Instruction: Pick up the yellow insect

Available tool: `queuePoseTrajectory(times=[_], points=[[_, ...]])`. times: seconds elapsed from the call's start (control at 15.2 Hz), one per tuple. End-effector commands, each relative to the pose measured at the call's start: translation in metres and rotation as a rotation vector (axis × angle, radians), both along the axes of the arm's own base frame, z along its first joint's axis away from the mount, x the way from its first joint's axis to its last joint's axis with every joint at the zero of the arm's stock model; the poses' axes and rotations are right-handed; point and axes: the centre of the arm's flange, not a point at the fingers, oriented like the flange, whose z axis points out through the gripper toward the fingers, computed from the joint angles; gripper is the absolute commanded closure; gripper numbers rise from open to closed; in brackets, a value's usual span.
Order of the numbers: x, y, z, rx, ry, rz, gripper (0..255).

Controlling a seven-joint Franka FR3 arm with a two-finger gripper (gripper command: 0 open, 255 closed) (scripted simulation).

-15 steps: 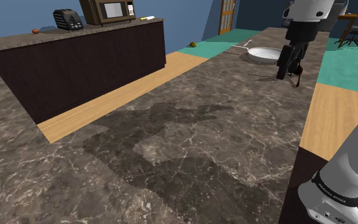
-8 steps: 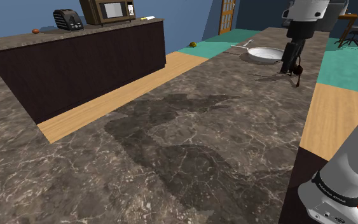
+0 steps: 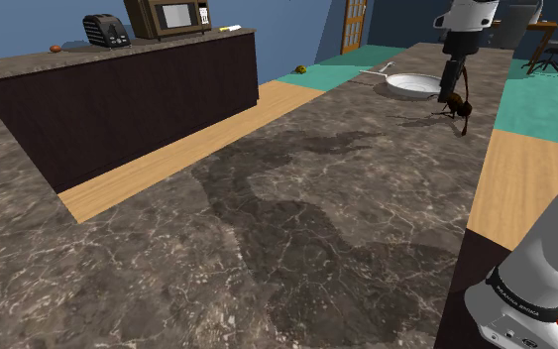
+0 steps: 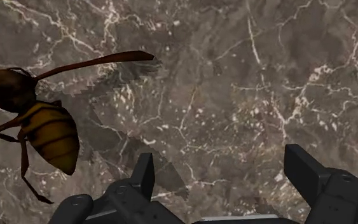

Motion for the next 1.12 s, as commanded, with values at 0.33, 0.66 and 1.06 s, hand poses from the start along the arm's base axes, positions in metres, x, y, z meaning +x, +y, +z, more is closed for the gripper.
queuePoseTrajectory(times=[0.33,0.66,1.06], points=[[0.043,-0.078,-0.01,-0.009,0.012,0.107,0],[0.08,-0.131,-0.016,-0.014,0.02,0.18,0],[0.086,-0.139,-0.043,-0.015,0.021,0.192,0]])
